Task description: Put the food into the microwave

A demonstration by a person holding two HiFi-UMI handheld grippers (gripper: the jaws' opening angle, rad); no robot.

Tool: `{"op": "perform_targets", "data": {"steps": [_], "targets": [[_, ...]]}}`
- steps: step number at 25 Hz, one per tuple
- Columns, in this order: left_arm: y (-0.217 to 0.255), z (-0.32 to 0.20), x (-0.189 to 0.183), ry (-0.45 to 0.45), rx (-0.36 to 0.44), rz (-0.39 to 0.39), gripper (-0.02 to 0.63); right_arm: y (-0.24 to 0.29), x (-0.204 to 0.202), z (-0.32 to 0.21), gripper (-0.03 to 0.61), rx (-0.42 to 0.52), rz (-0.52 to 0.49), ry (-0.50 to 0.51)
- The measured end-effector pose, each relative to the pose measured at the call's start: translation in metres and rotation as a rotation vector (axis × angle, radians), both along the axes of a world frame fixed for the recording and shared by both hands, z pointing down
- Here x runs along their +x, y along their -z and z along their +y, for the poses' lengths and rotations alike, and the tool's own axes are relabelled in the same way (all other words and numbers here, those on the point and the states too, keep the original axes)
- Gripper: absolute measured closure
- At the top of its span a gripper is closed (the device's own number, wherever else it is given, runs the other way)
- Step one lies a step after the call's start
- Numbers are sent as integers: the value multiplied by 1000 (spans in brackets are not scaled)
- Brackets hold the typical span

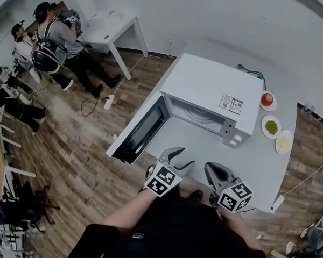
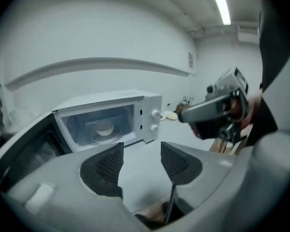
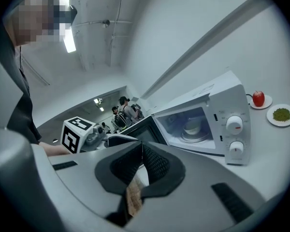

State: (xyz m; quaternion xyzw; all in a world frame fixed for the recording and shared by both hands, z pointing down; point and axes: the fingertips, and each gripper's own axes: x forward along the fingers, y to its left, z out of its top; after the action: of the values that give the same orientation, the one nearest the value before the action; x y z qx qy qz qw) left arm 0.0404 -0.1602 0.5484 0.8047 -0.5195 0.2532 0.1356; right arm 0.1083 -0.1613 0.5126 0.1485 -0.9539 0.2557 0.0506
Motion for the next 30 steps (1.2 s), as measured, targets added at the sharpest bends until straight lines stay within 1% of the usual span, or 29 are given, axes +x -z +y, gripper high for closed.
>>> {"op": "perform_targets", "data": {"steps": [2,3,4,5,6,8,12,13,15,18,22,24,27,30], "targets": [[15,16,4,31,-3,181,374,8,-6,4,563,27,1,12],[22,22,5,35,-2,253,393,13,-8,5,563,46,3,15],[29,27,3,33,3,300,427,18,-10,7,563,65,7,16],[34,32,1,28,12,323,465,22,-13,8,563,83,11,18],[40,36,-4,24,25,328,494,25,-16,9,563,96,13,21],[51,41,-15,17,55,336,520,29,-26,13,563,111,16,27],[84,50,-45,8,138,412,563,39,-66,23,563,142,11,39],[93,53,-54,4,166,415,577,44,-78,26,563,158,4,48],[107,58,-72,-8,219,396,597,52,-101,31,563,187,-3,57],[123,67,-93,-37,273,376,604,60,-125,40,563,209,4,40],[134,82,-116,-76,301,394,606,56,-148,53,563,186,17,4],[134,91,-124,-94,309,392,606,51,-155,63,563,180,40,-2],[133,98,-133,-122,319,401,604,51,-162,72,565,203,70,-10],[126,93,-132,-128,305,424,604,58,-153,72,565,244,79,-32]]}}
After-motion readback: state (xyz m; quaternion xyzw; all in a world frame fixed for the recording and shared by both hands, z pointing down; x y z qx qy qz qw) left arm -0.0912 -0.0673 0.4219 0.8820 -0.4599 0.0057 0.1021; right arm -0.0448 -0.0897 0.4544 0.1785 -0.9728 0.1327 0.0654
